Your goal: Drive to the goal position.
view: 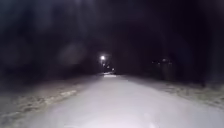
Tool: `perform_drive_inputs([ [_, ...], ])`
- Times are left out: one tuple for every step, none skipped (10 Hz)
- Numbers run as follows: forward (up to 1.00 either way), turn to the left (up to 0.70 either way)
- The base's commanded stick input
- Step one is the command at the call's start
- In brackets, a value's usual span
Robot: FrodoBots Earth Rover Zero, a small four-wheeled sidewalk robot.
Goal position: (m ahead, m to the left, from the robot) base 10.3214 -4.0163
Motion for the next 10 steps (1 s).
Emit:
perform_drive_inputs([
  [0.7,0.0],
  [0.7,0.0],
  [0.7,0.0],
  [0.7,0.11],
  [0.7,0.13],
  [0.7,0.14],
  [0.7,0.14],
  [0.7,0.14],
  [0.7,0.14],
  [0.7,0.14],
])
